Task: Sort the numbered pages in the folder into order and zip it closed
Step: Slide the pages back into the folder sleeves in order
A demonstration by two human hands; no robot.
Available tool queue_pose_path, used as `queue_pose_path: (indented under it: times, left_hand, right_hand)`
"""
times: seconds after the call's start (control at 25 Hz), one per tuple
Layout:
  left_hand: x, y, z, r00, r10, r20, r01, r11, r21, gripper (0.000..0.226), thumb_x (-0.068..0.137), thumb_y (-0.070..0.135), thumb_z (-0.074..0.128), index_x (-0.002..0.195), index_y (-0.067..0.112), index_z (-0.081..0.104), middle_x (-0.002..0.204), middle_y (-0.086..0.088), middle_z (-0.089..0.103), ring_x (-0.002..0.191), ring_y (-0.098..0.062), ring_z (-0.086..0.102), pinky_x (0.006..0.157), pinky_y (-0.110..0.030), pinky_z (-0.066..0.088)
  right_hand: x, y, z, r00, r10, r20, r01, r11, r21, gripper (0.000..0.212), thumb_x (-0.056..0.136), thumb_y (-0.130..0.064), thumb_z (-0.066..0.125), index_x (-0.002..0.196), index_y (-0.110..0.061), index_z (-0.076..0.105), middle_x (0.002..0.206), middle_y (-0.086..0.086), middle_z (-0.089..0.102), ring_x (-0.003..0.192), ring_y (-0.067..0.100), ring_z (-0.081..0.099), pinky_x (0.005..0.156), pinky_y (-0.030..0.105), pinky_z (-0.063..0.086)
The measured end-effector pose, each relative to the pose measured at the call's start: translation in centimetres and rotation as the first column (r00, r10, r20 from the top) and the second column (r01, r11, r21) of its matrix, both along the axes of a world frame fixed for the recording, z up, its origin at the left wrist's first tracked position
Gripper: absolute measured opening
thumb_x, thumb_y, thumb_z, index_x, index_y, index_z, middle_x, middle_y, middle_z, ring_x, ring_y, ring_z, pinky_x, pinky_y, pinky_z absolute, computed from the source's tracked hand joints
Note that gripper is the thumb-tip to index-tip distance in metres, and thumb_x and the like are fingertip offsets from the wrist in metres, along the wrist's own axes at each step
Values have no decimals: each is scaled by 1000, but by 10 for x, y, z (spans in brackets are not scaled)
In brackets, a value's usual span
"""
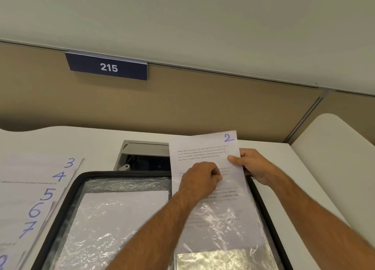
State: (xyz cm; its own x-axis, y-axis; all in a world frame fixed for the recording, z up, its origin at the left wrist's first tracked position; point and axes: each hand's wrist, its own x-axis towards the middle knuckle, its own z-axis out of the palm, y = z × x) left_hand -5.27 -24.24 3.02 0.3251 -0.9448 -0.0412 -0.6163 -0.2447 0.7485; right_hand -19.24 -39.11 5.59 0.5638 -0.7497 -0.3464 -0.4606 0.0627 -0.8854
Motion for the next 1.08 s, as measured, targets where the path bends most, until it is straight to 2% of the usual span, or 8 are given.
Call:
queue_pose_path:
  times: [0.16, 0.32, 0.36, 0.44, 0.6, 0.84, 0.96, 1.08]
  left_hand:
    - [-2, 2, -2, 1000, -6, 11, 6, 1000, -3, 13, 96, 33, 64, 104, 24, 69, 105, 7, 69, 93, -12, 62, 91, -33, 53]
    - [-6, 1, -1, 1000, 8, 29, -8, 1000, -9, 12, 96, 33, 64, 102, 26, 70, 103, 8, 69, 93, -12, 62, 91, -36, 54]
    - [-7, 1, -1, 999, 11, 33, -11, 1000, -8, 13, 96, 33, 64, 104, 25, 70, 104, 7, 69, 93, -12, 62, 91, -35, 54]
    - [-8, 2, -1, 999, 13, 39, -13, 1000, 8, 15, 97, 33, 63, 107, 24, 69, 107, 5, 69, 93, -13, 62, 92, -33, 53]
    - [-9, 8, -3, 1000, 5, -19, -5, 1000, -23, 24, 97, 35, 63, 119, 26, 64, 122, 7, 63, 108, -11, 58, 99, -27, 46]
    - [25, 56, -15, 987, 112, 114, -103, 991, -81, 42, 96, 47, 59, 135, 33, 52, 137, 15, 47, 125, -9, 48, 106, -29, 39]
    - [55, 90, -28, 931, 186, 315, -206, 978, 32, 60, 94, 68, 44, 143, 33, 43, 149, 11, 43, 140, -12, 34, 119, -37, 21]
    - [74, 116, -40, 853, 133, 505, -248, 954, 166, 95, 81, 89, 10, 158, 34, 17, 167, 7, 10, 154, -17, -1, 119, -50, -11]
  right_hand:
    - [-12, -5, 4, 903, 201, -380, -220, 976, -4, 5, 86, -15, 77, 90, -12, 76, 87, 2, 77, 76, 18, 64, 65, 27, 46]
    - [-1, 6, 3, 998, 34, -50, -35, 999, -15, 20, 87, -20, 77, 104, -10, 73, 103, 10, 77, 90, 24, 74, 85, 38, 58]
    - [1, 4, 0, 998, 18, -57, -21, 998, -52, 25, 84, -23, 79, 103, -9, 73, 103, 12, 77, 91, 25, 74, 87, 41, 59]
    - [0, 0, 1, 955, 74, -289, -116, 985, -131, 26, 79, -27, 83, 95, -9, 73, 96, 10, 77, 88, 26, 74, 86, 40, 60]
    - [3, 1, 15, 689, 279, -669, -466, 878, -114, 10, 83, -23, 78, 87, -15, 73, 95, 5, 76, 92, 23, 71, 82, 33, 56]
    - [24, 26, 20, 706, 285, -648, -597, 732, -328, 14, 93, -27, 59, 100, -20, 69, 103, -4, 66, 96, 17, 61, 87, 34, 51]
    - [34, 42, 17, 596, 300, -745, -719, 612, -329, 39, 83, -55, 66, 109, -27, 62, 107, -7, 64, 98, 16, 59, 86, 35, 49]
    - [47, 55, 20, 468, 278, -839, -826, 475, -304, 43, 75, -52, 79, 104, -31, 56, 100, -10, 58, 94, 13, 53, 82, 31, 36]
